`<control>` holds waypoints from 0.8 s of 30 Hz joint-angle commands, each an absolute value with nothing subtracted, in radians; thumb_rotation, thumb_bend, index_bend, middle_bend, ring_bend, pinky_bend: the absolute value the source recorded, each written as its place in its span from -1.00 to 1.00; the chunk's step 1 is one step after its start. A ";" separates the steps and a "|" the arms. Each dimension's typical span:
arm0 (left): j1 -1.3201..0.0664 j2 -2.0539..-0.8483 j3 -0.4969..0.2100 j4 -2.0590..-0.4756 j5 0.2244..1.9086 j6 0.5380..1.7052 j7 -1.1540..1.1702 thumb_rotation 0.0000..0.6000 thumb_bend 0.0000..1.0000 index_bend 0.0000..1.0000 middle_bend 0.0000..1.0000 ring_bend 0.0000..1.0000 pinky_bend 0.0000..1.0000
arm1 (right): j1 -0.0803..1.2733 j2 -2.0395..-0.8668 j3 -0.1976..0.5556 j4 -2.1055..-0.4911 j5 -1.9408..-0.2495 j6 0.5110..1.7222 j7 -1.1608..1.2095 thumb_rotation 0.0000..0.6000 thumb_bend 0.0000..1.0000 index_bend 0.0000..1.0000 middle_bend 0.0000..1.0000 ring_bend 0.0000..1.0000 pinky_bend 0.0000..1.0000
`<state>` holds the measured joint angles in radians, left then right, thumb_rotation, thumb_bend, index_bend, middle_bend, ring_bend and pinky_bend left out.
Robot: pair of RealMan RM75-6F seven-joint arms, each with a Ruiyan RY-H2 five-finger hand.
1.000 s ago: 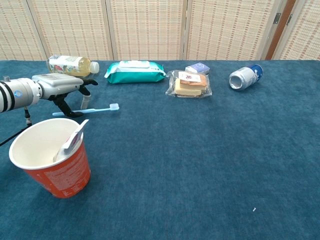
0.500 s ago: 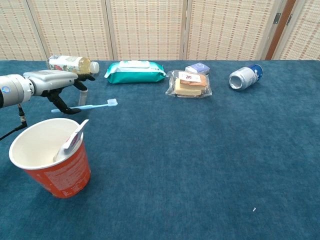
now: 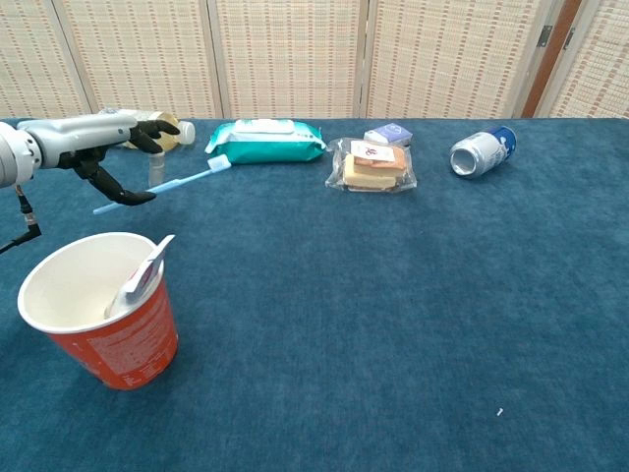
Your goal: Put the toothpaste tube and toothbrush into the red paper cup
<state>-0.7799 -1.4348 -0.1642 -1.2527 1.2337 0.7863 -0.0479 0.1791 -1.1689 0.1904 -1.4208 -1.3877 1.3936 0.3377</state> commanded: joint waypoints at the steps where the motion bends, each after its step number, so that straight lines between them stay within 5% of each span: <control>1: -0.769 -1.399 -0.180 -1.313 1.203 0.794 -0.044 1.00 -0.19 0.11 -1.00 -1.00 -1.00 | 0.179 -1.167 0.191 -1.420 -1.390 1.397 0.341 1.00 -1.00 -0.89 -0.95 -0.95 -0.27; 24: -0.722 -1.228 -0.205 -1.683 1.107 0.836 -0.040 1.00 -0.13 0.11 -1.00 -1.00 -1.00 | 0.154 -1.104 0.214 -1.438 -1.399 1.462 0.381 1.00 -1.00 -0.89 -0.95 -0.95 -0.27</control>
